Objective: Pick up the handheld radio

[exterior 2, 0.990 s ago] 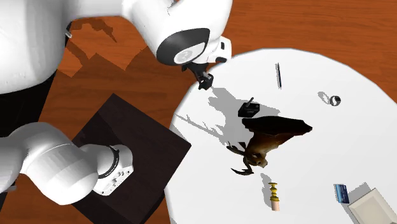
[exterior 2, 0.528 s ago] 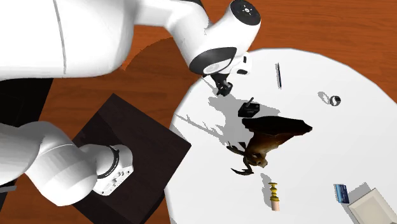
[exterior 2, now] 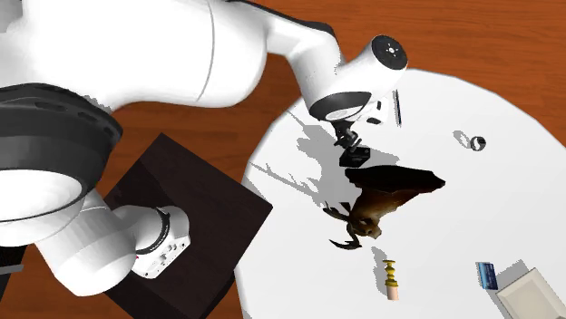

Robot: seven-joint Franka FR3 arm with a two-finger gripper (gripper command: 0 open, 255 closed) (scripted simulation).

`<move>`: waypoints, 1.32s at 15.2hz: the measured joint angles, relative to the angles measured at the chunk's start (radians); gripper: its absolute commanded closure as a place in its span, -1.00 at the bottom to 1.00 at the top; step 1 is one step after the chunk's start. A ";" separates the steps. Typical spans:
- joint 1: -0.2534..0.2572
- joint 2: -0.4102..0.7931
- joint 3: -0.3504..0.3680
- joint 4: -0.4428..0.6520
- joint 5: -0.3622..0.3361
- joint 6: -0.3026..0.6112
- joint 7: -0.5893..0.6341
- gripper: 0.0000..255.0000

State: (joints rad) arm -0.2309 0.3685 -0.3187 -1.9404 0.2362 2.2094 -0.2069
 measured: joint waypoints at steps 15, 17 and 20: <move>-0.176 0.454 0.012 0.457 0.118 0.006 0.006 -1.00; -0.179 0.473 0.016 0.461 0.123 0.021 0.003 -1.00; -0.183 0.494 0.021 0.468 0.128 0.035 0.000 -1.00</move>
State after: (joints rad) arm -0.4139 0.8625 -0.2973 -1.4728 0.3645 2.2445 -0.2068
